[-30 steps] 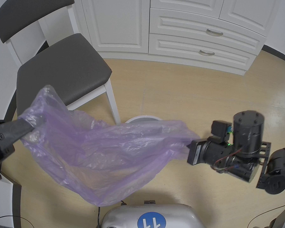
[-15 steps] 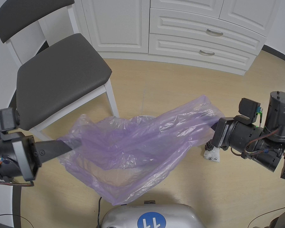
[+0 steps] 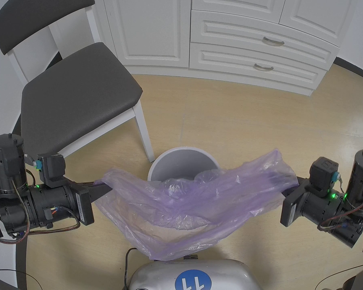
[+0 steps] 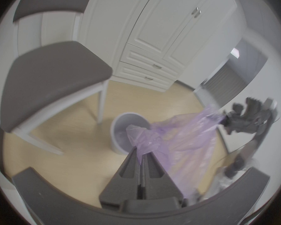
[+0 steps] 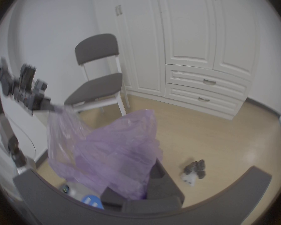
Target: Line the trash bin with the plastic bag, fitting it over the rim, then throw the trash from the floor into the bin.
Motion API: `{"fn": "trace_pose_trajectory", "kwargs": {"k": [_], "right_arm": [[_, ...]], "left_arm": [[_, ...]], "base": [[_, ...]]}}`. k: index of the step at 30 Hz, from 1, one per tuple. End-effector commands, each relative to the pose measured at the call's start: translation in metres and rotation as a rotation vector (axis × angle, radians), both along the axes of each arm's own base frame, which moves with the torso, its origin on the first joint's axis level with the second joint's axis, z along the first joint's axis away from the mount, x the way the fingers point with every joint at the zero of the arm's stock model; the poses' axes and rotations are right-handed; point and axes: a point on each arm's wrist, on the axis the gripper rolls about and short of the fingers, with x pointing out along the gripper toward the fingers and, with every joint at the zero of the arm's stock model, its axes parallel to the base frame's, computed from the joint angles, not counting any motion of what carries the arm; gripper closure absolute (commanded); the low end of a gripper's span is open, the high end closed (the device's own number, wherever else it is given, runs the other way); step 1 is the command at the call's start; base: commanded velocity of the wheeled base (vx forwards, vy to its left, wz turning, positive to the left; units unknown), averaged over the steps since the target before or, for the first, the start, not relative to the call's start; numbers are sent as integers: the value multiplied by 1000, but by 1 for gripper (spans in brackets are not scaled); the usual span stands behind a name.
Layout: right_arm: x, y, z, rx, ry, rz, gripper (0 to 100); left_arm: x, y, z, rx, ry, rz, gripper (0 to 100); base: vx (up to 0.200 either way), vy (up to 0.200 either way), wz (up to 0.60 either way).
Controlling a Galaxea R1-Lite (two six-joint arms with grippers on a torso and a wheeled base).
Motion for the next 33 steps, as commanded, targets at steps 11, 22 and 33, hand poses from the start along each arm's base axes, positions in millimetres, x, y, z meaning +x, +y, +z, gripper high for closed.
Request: {"fn": "trace_pose_trajectory", "kwargs": {"k": [11, 22, 33], "right_arm": [[-12, -42, -28, -278, -28, -95, 100], [-10, -47, -37, -337, -2, -113, 100], [-4, -54, -50, -424, 48, -145, 100]], "left_arm": [[2, 14, -7, 172, -76, 154, 100], [7, 29, 7, 140, -119, 236, 100], [5, 32, 11, 132, -134, 247, 100]], "base": [[0, 0, 0], [0, 0, 0], [0, 0, 0]]}}
